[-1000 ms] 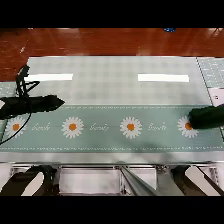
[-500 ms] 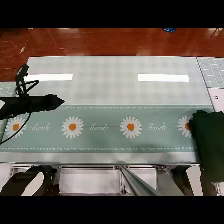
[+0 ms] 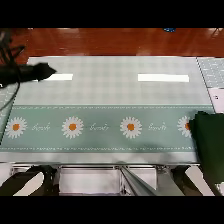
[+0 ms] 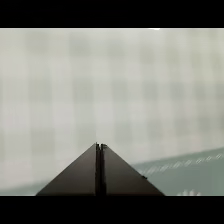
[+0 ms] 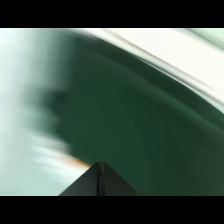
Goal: Fold the shirts.
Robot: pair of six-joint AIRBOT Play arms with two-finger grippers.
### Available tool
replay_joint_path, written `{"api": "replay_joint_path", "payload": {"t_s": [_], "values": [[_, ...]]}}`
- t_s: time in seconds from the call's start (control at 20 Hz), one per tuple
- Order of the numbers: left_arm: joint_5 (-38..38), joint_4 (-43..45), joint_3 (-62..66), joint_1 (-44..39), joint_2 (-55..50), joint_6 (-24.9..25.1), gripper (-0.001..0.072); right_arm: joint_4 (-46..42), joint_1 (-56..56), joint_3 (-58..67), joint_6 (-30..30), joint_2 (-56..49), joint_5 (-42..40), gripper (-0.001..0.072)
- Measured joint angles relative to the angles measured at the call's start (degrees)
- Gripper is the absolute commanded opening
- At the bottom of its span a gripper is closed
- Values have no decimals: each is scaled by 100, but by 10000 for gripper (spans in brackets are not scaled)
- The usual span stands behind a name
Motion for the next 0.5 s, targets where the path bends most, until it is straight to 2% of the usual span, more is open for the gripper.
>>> {"api": "replay_joint_path", "payload": {"t_s": [0.1, 0.2, 0.35, 0.5], "values": [[-157, -24, 1029, -170, -376, 0, 18, 940, 1117, 538, -302, -326, -649, 30], [-256, -39, 1696, -407, -586, 2, 18, 1209, 2352, 892, -544, -625, -1084, 30], [-450, 361, 1932, -859, -750, -24, 18, 426, 4260, 1156, -656, -1143, -1360, 30], [-409, 1132, 1272, -1095, -876, -369, 18, -955, 5613, 1252, -238, -1803, -1375, 30]]}}
